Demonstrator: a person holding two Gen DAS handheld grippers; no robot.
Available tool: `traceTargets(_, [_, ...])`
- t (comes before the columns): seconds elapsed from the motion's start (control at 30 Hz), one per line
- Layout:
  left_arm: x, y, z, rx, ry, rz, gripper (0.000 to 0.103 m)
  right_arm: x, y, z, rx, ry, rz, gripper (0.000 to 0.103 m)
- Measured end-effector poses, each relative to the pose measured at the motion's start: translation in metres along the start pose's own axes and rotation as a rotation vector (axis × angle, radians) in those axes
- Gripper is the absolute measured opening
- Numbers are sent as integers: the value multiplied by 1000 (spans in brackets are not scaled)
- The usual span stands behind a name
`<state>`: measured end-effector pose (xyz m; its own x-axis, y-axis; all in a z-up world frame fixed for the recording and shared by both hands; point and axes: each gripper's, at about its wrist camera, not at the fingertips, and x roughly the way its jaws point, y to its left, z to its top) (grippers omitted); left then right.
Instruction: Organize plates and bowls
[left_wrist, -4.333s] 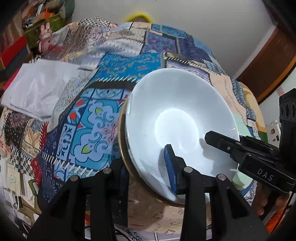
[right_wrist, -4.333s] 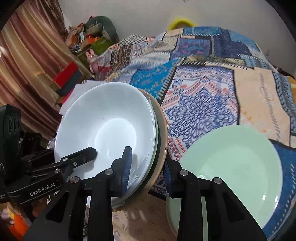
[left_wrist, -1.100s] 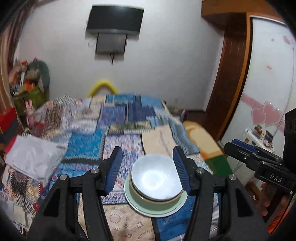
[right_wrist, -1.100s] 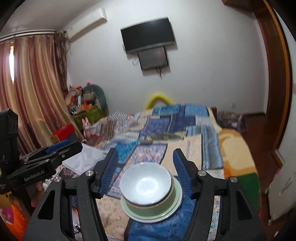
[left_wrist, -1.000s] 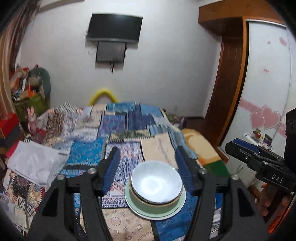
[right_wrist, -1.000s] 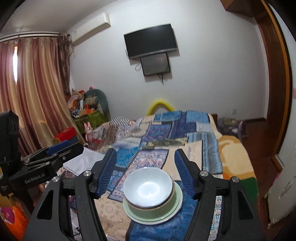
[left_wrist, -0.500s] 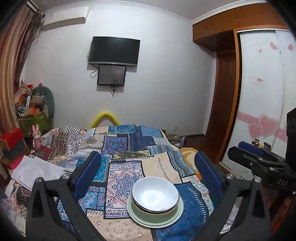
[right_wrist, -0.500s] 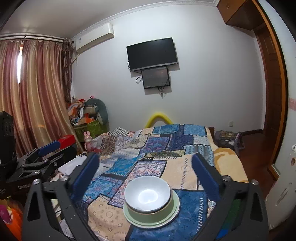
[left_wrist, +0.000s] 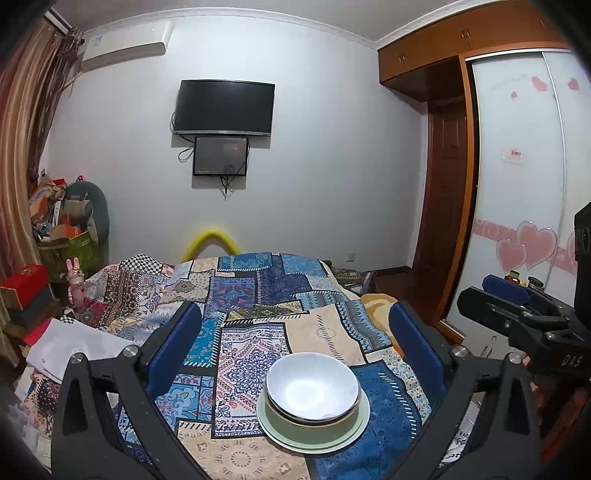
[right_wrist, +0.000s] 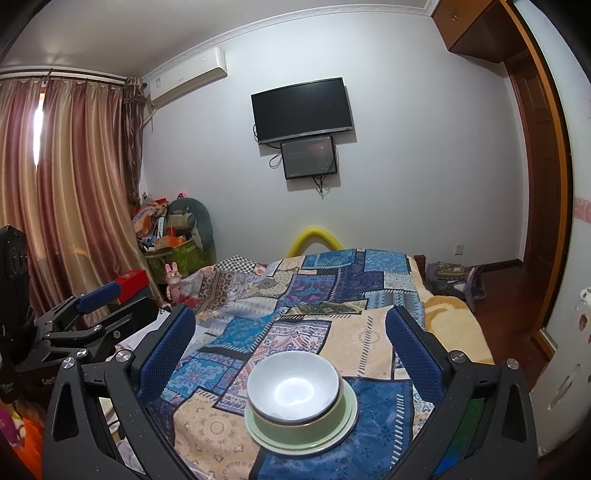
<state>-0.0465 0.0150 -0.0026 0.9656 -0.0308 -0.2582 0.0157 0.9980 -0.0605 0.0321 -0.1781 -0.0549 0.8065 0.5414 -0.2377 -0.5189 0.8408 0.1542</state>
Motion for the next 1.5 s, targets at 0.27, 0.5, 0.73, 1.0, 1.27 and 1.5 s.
traceTargets(0.27, [0, 0, -1, 2, 3, -5, 103, -2, 1, 1, -4, 2, 3, 103])
traceTargets(0.5, [-1, 0, -1, 1, 1, -7, 103, -3, 0, 1, -3, 0, 3, 103])
traceTargets(0.73, [0, 2, 0, -7, 8, -14, 103, -3, 0, 1, -5, -1, 3, 103])
traceTargets(1.0, [3, 3, 0, -13, 10, -16, 103, -3, -1, 1, -6, 3, 5, 103])
traceTargets(1.27, [6, 4, -1, -28, 20, -34, 103, -2, 0, 1, -13, 6, 4, 103])
traceTargets(1.5, [8, 2, -2, -19, 29, -48, 103, -2, 0, 1, -7, 9, 4, 103])
